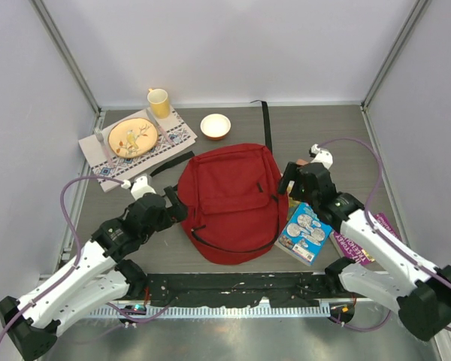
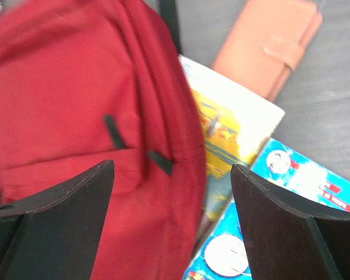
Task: Pack the student bag
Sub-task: Unzip the student bag at the center of the board, then move the student bag to the center of the board.
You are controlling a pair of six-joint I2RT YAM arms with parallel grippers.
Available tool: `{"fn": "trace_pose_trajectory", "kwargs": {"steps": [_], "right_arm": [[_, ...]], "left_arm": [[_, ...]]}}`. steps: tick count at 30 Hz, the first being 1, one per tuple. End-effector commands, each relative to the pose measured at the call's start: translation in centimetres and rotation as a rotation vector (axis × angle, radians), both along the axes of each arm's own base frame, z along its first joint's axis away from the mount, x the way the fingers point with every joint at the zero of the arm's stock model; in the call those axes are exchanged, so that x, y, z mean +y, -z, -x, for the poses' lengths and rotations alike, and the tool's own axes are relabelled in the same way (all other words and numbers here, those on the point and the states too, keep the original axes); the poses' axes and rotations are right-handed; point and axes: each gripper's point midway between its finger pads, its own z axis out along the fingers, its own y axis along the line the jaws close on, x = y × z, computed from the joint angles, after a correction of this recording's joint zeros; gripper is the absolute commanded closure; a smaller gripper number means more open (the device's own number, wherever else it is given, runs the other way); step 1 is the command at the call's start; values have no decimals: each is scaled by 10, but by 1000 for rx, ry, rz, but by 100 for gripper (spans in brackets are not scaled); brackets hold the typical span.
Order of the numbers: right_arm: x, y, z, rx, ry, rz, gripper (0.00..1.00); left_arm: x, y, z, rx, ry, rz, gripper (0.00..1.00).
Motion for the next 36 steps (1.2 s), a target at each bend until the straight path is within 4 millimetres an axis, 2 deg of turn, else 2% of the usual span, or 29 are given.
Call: {"fn": "trace_pose_trajectory", "kwargs": {"steps": [1, 6, 9, 10, 15, 16, 18, 19, 21, 26, 30, 31, 36], "right_arm": [[12, 32, -2, 103, -79, -65, 14], [14, 61, -11, 200, -92, -57, 16], [25, 76, -9, 245, -151, -70, 23], [28, 77, -10, 237, -169, -73, 31], [42, 82, -7, 246, -268, -92, 48], [48, 82, -4, 253, -308, -103, 55], [56, 83, -6, 251, -358, -108, 63], [61, 81, -7, 242, -385, -119, 72], [72, 80, -5, 244, -453, -142, 81], [97, 65, -12, 186, -552, -92, 80], [112, 64, -14, 170, -603, -41, 80], [113, 72, -11, 198, -621, -8, 82], [128, 69, -11, 157, -670, 107, 82]], "left_arm": [[-8, -17, -4, -33, 27, 36, 0], [-17, -19, -4, -38, 52, 72, 0], [-18, -16, -2, -27, 70, 66, 0], [-19, -15, -1, -22, 77, 65, 0], [-20, -10, 1, -9, 90, 61, 0], [-20, -10, 1, -7, 90, 62, 0], [-21, -9, 1, -5, 94, 61, 0], [-21, -8, 2, -2, 96, 59, 0], [-21, -8, 2, 2, 99, 54, 0], [-20, -11, 5, -3, 117, 47, 0], [-15, -17, 5, -22, 101, 45, 0], [-13, -18, 5, -28, 98, 45, 0], [-9, -24, 8, -38, 95, 42, 0]]}}
